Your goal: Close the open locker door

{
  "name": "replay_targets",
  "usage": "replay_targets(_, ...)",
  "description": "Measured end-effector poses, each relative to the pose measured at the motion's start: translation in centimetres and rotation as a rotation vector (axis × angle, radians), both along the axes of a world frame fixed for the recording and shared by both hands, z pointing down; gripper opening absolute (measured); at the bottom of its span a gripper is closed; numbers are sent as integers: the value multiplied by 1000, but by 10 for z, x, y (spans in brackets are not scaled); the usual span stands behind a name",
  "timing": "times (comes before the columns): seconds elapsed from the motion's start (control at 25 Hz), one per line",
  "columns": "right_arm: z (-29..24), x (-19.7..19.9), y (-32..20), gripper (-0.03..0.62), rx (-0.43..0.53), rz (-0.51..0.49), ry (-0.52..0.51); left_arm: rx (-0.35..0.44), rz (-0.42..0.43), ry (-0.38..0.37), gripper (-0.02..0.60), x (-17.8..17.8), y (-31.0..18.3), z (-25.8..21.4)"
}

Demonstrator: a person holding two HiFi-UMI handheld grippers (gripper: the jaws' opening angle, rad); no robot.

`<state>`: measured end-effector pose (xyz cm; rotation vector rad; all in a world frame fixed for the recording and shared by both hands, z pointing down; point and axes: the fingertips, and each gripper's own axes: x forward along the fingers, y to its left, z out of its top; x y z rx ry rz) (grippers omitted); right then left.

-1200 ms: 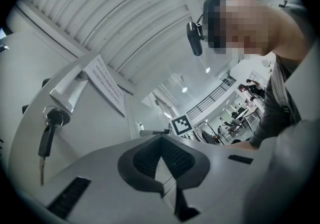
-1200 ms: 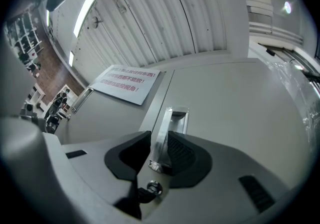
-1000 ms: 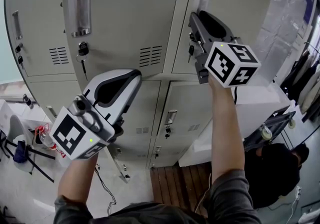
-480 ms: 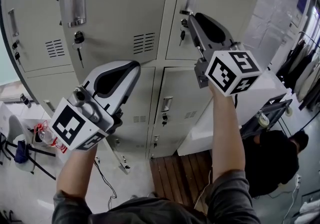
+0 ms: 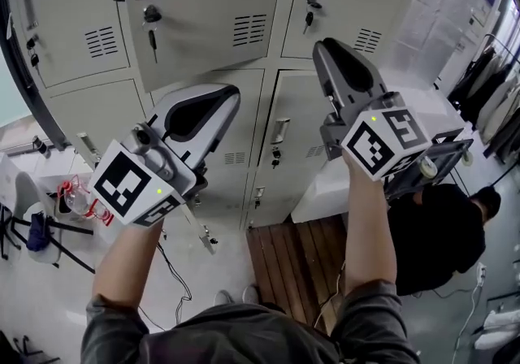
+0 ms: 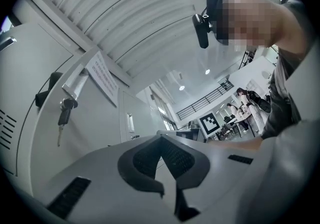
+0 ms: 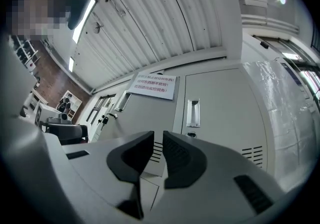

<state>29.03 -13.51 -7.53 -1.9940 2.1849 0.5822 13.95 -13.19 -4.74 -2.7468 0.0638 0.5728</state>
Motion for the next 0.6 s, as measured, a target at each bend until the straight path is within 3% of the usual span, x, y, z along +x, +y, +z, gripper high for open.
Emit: replay_targets(0.6,77,-80,64,41,-81,-14,-59,-77,39,-37,13,-51,33,43)
